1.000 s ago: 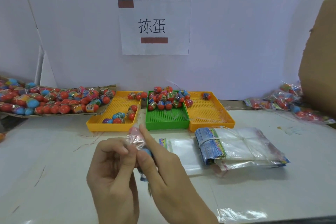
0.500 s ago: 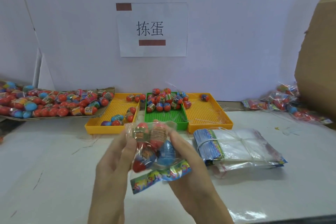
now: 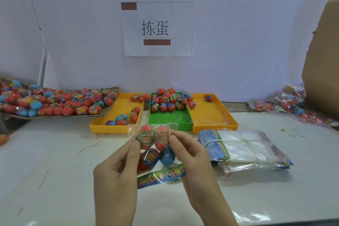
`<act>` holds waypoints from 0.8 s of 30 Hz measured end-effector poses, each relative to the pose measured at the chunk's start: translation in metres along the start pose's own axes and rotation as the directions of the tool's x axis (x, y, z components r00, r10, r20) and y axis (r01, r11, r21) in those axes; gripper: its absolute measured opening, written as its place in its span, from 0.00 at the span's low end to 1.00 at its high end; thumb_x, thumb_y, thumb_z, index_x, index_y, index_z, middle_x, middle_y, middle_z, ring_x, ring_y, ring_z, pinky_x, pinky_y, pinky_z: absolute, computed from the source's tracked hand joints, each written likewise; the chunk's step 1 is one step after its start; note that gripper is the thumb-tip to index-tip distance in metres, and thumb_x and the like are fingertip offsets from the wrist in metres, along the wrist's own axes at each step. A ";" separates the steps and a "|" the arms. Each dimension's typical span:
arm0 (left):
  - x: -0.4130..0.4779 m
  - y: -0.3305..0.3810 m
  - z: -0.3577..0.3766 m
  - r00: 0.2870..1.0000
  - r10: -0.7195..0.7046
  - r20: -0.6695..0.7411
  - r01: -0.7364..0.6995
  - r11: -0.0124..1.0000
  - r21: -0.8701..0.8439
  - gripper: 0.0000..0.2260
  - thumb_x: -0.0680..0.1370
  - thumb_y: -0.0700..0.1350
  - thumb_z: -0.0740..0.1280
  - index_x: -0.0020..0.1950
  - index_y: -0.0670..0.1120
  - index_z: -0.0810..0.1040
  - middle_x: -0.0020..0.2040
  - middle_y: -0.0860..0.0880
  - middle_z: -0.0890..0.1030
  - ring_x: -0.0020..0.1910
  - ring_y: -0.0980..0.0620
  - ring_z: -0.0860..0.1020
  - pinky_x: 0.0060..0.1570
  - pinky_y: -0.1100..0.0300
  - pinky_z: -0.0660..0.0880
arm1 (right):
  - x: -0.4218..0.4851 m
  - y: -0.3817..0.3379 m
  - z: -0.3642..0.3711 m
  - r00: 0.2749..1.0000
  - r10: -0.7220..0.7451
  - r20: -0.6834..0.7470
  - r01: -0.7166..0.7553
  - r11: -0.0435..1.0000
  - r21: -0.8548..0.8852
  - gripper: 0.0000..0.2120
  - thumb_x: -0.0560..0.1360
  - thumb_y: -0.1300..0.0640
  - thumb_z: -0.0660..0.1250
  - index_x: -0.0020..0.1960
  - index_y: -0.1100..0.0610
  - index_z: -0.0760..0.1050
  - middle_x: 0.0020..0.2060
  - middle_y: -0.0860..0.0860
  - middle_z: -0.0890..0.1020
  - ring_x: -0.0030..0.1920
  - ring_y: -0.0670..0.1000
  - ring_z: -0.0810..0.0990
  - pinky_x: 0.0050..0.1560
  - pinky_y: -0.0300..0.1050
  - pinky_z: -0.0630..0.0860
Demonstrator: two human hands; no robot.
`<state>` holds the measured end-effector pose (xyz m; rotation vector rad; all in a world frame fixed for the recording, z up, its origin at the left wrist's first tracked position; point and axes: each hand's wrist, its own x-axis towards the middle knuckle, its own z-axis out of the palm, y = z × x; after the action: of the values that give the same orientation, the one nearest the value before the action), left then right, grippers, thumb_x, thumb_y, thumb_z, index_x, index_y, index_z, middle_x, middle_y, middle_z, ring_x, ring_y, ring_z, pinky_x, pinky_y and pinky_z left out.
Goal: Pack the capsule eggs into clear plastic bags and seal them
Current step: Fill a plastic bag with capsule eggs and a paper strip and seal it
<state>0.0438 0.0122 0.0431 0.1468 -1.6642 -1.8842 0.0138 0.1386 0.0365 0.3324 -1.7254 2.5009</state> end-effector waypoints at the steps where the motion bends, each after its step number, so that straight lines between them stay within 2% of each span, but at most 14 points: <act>1: 0.001 -0.003 0.000 1.000 -0.028 0.012 0.028 0.999 -0.032 0.12 0.74 0.53 0.67 0.34 0.68 0.84 0.38 0.60 0.86 0.41 0.62 0.85 0.31 0.68 0.79 | -0.001 -0.001 -0.001 0.998 -0.055 -0.010 0.054 0.998 -0.040 0.10 0.72 0.50 0.70 0.51 0.49 0.86 0.48 0.50 0.87 0.51 0.51 0.86 0.48 0.41 0.81; 4: 0.003 -0.009 0.000 0.993 -0.120 -0.011 0.118 0.986 -0.115 0.13 0.78 0.45 0.68 0.39 0.60 0.87 0.43 0.52 0.88 0.43 0.54 0.86 0.33 0.63 0.81 | -0.007 -0.002 0.002 0.959 -0.282 -0.021 0.265 0.922 -0.284 0.09 0.76 0.48 0.72 0.55 0.45 0.85 0.47 0.45 0.87 0.48 0.48 0.85 0.44 0.42 0.82; 6: 0.003 -0.010 0.002 0.982 -0.183 -0.037 0.174 0.970 -0.169 0.07 0.74 0.46 0.69 0.43 0.56 0.87 0.44 0.50 0.88 0.42 0.51 0.87 0.34 0.63 0.82 | -0.010 -0.001 0.006 0.879 -0.475 0.029 0.420 0.747 -0.515 0.10 0.78 0.49 0.70 0.58 0.43 0.82 0.50 0.39 0.85 0.50 0.46 0.84 0.45 0.41 0.81; 8: 0.002 -0.012 0.004 0.972 -0.230 -0.055 0.213 0.952 -0.218 0.07 0.70 0.49 0.70 0.45 0.54 0.86 0.44 0.50 0.88 0.41 0.50 0.87 0.33 0.63 0.81 | -0.012 -0.002 0.008 0.817 -0.569 0.093 0.495 0.610 -0.619 0.13 0.78 0.50 0.69 0.62 0.42 0.80 0.51 0.36 0.82 0.52 0.42 0.82 0.46 0.35 0.78; 10: 0.000 -0.014 0.006 0.968 -0.228 -0.102 0.199 0.952 -0.231 0.08 0.69 0.50 0.70 0.45 0.53 0.87 0.44 0.49 0.88 0.40 0.50 0.87 0.32 0.63 0.81 | -0.012 -0.007 0.008 0.851 -0.511 0.121 0.476 0.655 -0.587 0.13 0.78 0.48 0.69 0.62 0.40 0.79 0.53 0.35 0.82 0.55 0.42 0.81 0.49 0.33 0.76; 13: -0.001 -0.014 0.006 0.985 -0.125 -0.121 0.107 0.984 -0.144 0.06 0.69 0.51 0.71 0.41 0.58 0.88 0.43 0.52 0.88 0.40 0.50 0.87 0.34 0.62 0.82 | -0.011 -0.013 -0.001 0.936 -0.324 0.136 0.350 0.826 -0.443 0.14 0.74 0.46 0.72 0.60 0.40 0.80 0.52 0.40 0.84 0.55 0.47 0.83 0.53 0.40 0.78; 15: -0.001 -0.015 0.005 0.997 -0.062 -0.053 0.058 0.995 -0.082 0.08 0.71 0.51 0.69 0.39 0.64 0.87 0.41 0.55 0.87 0.39 0.51 0.87 0.34 0.63 0.82 | -0.006 -0.017 -0.011 0.968 -0.229 0.100 0.249 0.909 -0.335 0.13 0.73 0.51 0.75 0.57 0.45 0.82 0.50 0.46 0.86 0.50 0.50 0.85 0.51 0.45 0.81; 17: 0.000 -0.016 0.002 0.998 -0.063 -0.004 0.062 0.996 -0.059 0.10 0.74 0.53 0.66 0.42 0.61 0.88 0.41 0.54 0.88 0.38 0.52 0.87 0.32 0.63 0.81 | 0.003 -0.024 -0.024 0.986 -0.160 0.042 0.165 0.960 -0.228 0.10 0.73 0.54 0.76 0.53 0.51 0.84 0.47 0.52 0.87 0.47 0.51 0.86 0.47 0.41 0.81; 19: 0.004 -0.025 -0.001 0.996 -0.090 0.006 0.090 0.995 -0.031 0.14 0.79 0.53 0.62 0.47 0.53 0.87 0.43 0.51 0.88 0.38 0.50 0.87 0.32 0.62 0.82 | 0.014 -0.034 -0.041 0.994 -0.098 0.052 0.108 0.966 -0.236 0.12 0.71 0.53 0.77 0.54 0.54 0.84 0.48 0.55 0.87 0.47 0.52 0.86 0.46 0.39 0.79; 21: 0.008 -0.035 -0.004 0.992 -0.127 0.014 0.126 0.991 0.032 0.14 0.83 0.48 0.60 0.49 0.47 0.85 0.41 0.48 0.88 0.38 0.46 0.86 0.32 0.59 0.82 | 0.028 -0.050 -0.058 0.986 0.026 0.163 0.037 0.927 -0.372 0.15 0.71 0.51 0.76 0.57 0.50 0.83 0.49 0.56 0.86 0.49 0.54 0.86 0.47 0.40 0.79; 23: 0.011 -0.043 -0.006 0.983 -0.177 0.037 0.173 0.981 0.086 0.14 0.84 0.44 0.60 0.47 0.43 0.84 0.39 0.48 0.87 0.37 0.47 0.86 0.35 0.54 0.82 | 0.049 -0.066 -0.077 0.949 0.168 0.267 -0.016 0.870 -0.492 0.12 0.72 0.51 0.74 0.55 0.48 0.83 0.47 0.52 0.87 0.47 0.51 0.85 0.45 0.37 0.78; 24: 0.011 -0.046 -0.006 0.979 -0.199 0.052 0.193 0.976 0.104 0.14 0.84 0.43 0.60 0.47 0.42 0.84 0.38 0.48 0.87 0.36 0.49 0.86 0.37 0.52 0.81 | 0.063 -0.074 -0.088 0.944 0.188 0.272 -0.020 0.855 -0.519 0.09 0.73 0.52 0.74 0.54 0.49 0.84 0.46 0.51 0.86 0.46 0.49 0.84 0.42 0.36 0.78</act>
<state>0.0209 0.0020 0.0027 0.3056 -1.8438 -1.9682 -0.0449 0.2437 0.0887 0.6255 -2.5060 2.0088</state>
